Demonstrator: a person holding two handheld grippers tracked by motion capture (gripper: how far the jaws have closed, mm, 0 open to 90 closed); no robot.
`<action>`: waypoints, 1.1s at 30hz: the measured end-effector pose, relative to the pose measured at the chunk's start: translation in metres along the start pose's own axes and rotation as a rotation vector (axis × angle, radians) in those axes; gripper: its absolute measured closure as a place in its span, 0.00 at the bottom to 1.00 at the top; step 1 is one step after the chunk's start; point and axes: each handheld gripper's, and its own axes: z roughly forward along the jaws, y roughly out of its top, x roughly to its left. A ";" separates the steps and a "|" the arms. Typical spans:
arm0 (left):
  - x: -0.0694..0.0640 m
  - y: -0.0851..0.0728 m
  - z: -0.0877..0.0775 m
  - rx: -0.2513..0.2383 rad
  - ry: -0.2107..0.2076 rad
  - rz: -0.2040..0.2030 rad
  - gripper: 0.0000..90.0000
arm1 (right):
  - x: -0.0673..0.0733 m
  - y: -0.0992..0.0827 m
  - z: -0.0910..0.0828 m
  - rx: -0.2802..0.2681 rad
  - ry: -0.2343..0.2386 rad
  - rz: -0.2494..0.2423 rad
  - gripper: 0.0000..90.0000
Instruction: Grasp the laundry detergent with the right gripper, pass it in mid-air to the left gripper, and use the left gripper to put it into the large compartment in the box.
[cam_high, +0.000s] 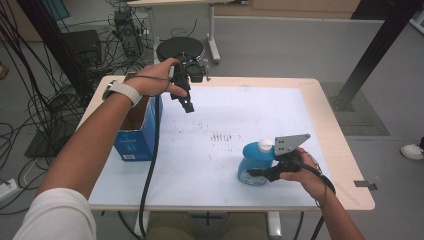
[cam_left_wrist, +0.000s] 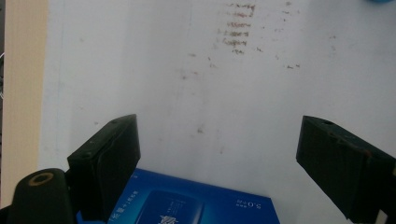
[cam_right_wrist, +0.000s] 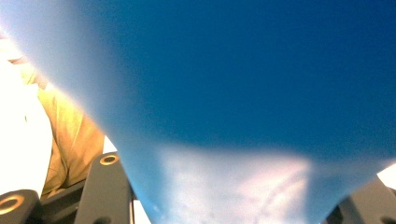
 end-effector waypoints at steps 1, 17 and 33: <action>0.000 0.000 0.000 0.000 0.000 0.002 0.16 | 0.000 0.000 0.000 0.000 0.001 0.001 0.47; -0.002 -0.001 -0.001 -0.006 0.004 -0.002 0.16 | 0.000 -0.001 0.000 -0.006 -0.004 0.000 0.47; -0.008 0.002 -0.005 0.007 0.006 0.004 0.11 | 0.003 0.000 0.000 -0.007 -0.020 -0.002 0.48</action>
